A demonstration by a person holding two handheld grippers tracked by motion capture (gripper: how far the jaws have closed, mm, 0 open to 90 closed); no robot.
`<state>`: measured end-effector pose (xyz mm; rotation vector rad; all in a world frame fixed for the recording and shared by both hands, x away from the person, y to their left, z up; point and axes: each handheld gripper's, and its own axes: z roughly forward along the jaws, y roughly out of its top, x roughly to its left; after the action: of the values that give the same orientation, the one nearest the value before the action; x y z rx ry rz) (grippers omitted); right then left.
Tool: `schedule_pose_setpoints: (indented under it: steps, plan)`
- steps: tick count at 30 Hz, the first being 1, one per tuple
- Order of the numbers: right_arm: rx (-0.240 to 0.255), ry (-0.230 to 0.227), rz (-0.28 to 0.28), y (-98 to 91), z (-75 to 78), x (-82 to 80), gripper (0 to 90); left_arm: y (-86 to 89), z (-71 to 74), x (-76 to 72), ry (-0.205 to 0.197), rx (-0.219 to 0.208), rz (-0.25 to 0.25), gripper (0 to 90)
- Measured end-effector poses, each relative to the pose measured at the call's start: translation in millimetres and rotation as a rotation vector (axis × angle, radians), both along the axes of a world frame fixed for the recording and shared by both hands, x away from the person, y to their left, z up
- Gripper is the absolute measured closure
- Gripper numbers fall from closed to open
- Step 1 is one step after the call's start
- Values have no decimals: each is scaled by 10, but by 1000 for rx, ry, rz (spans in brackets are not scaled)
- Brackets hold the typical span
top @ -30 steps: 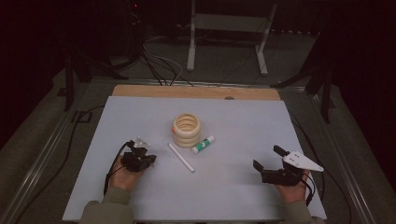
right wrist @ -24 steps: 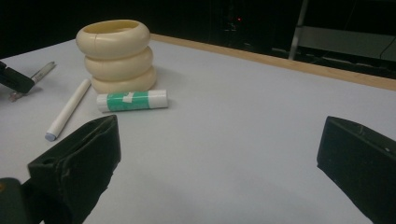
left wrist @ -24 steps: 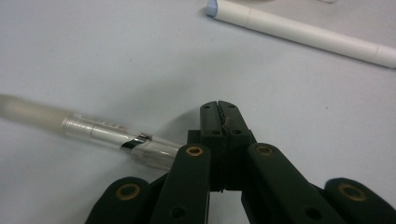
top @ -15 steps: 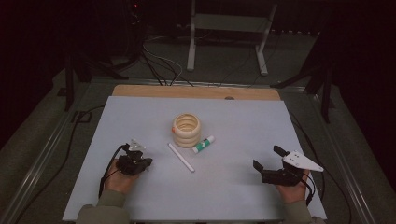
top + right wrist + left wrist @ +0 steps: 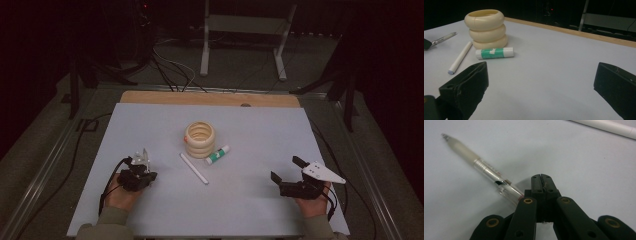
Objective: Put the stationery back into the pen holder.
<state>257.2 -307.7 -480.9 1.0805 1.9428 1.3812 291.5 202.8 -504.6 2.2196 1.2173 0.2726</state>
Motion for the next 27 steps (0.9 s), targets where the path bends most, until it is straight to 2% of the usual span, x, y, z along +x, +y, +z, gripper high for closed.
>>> schedule_pose_setpoints:
  steps: [10,14,17,19,22,23,24,27]
  plan:
    - [-1,1,-1,7,-2,0,1,60,3,-25,5,-6,14,900]
    - [-2,0,0,6,-2,-1,1,49,9,-24,-4,-32,14,900]
    - [0,-1,-1,3,-2,-1,1,48,50,-29,-45,-63,13,785]
    - [0,-1,0,3,-1,-1,1,41,96,-36,-84,-66,27,680]
    - [-1,0,0,5,-2,0,1,32,171,-50,-153,-83,43,580]
    - [-1,0,0,5,-2,0,1,32,171,-50,-153,-83,43,557]
    - [-1,-1,0,5,-1,-2,1,36,215,-56,-193,-99,51,557]
    - [0,-1,-1,1,-1,-1,1,51,291,-72,-264,-105,85,454]
